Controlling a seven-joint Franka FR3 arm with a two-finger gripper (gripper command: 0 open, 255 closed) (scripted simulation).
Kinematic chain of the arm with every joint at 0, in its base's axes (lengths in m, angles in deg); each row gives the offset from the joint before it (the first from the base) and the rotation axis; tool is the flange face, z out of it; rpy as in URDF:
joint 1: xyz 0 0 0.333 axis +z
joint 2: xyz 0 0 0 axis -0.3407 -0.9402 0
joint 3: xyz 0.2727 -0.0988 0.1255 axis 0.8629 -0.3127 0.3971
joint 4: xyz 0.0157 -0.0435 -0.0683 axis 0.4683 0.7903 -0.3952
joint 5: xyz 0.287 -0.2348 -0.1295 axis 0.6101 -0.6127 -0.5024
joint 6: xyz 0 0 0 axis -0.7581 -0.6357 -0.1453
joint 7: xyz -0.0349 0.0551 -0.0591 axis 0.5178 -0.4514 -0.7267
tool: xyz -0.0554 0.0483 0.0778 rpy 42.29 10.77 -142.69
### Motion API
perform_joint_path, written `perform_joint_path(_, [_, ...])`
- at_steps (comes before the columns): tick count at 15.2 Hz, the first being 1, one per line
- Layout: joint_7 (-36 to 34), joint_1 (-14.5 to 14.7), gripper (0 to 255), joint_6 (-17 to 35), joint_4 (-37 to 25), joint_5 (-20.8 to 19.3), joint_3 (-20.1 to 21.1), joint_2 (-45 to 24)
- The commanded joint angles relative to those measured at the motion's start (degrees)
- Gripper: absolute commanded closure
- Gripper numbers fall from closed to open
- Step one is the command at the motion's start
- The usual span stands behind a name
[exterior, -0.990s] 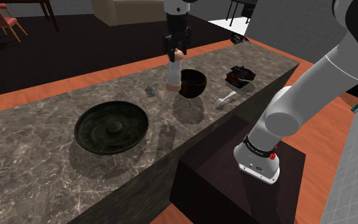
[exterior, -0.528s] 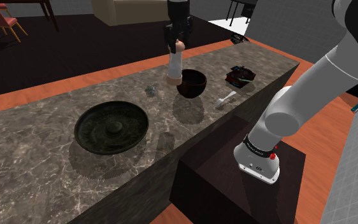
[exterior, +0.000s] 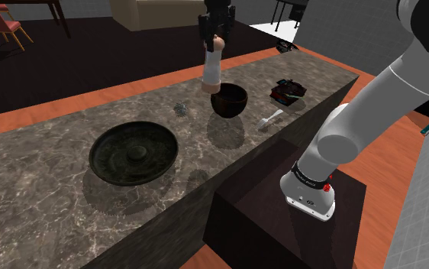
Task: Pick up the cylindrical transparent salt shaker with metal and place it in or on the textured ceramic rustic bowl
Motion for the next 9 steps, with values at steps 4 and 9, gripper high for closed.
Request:
perform_joint_path(4, [6.2, -2.3, 255, -3.0, -2.4, -1.3, -3.6, 1.2])
perform_joint_path(9, [13.2, -4.8, 255, -5.9, -6.0, -2.9, -7.7, 1.3])
